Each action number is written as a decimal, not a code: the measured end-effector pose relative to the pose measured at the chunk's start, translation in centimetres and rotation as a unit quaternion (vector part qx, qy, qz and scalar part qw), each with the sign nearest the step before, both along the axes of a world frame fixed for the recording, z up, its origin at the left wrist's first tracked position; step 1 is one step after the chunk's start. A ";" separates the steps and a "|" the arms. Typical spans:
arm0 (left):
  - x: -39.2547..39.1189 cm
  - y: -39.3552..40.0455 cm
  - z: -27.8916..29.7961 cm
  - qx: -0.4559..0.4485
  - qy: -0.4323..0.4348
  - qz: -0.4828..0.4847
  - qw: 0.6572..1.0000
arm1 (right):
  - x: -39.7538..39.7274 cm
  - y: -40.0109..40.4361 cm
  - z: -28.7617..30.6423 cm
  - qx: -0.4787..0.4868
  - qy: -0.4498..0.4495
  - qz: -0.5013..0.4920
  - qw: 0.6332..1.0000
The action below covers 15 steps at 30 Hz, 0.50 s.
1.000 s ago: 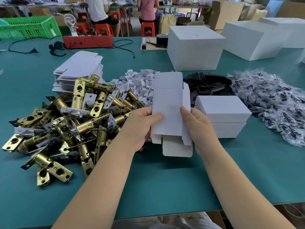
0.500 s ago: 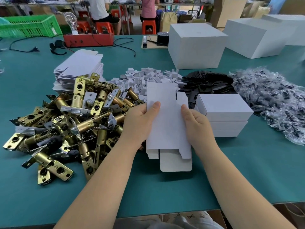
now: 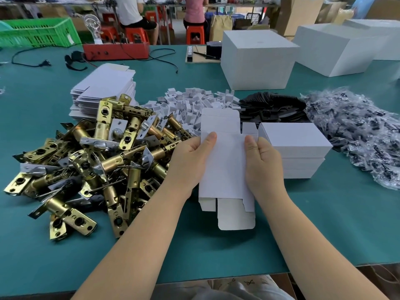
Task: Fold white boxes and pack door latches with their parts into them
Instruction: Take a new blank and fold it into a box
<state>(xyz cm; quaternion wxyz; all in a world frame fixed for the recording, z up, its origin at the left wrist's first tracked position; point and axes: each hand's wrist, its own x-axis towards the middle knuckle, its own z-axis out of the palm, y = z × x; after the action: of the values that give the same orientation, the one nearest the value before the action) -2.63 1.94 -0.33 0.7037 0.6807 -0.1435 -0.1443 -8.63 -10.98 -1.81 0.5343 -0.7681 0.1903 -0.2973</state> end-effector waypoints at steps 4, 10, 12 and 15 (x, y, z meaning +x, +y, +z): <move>0.1 0.4 0.3 0.017 0.012 -0.048 0.999 | -0.1 -0.1 0.1 0.002 -0.007 -0.019 1.000; -0.2 1.4 0.9 0.136 -0.116 -0.138 0.974 | -0.1 -0.5 0.2 0.021 -0.017 -0.045 0.999; 0.1 1.7 0.8 0.169 -0.116 -0.166 0.965 | -0.1 -0.5 0.1 0.016 -0.020 -0.046 0.999; 0.1 1.8 1.0 0.158 -0.146 -0.147 0.965 | 0.0 -0.3 0.1 0.016 -0.025 -0.044 0.999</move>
<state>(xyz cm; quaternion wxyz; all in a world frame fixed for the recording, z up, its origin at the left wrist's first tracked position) -2.54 3.77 0.66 0.5298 0.7682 -0.3185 -0.1664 -8.59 -11.29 -1.71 0.5370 -0.7428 0.2157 -0.3366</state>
